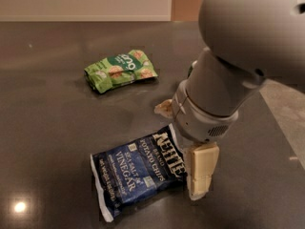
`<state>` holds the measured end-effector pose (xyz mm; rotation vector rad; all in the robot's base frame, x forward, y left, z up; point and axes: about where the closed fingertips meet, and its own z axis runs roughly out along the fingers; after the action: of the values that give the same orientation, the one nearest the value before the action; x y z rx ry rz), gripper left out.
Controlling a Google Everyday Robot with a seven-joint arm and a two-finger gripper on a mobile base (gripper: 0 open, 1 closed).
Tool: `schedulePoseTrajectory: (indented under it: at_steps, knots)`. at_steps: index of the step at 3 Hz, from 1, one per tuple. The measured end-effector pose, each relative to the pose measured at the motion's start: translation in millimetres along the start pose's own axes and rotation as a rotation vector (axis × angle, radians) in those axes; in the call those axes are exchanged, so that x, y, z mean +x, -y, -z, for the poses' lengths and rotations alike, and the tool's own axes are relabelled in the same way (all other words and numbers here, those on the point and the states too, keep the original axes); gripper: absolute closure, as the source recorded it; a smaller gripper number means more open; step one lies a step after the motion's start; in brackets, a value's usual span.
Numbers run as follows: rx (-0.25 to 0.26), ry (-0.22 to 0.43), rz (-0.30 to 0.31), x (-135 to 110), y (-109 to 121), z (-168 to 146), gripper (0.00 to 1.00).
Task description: Pick blue chip bag
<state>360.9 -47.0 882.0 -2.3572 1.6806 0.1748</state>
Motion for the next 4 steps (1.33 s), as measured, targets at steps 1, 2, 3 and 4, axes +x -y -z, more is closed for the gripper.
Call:
schedulePoseTrajectory:
  at_steps: [1,2,3,4]
  knots:
    - [-0.022,0.010,0.020,-5,-4,-17,0.00]
    - [-0.034,0.010,0.037,-10,-6,-33,0.00]
    - [-0.036,0.003,0.057,-17,-2,-46,0.00]
    - [-0.050,-0.012,0.061,-21,6,-56,0.00]
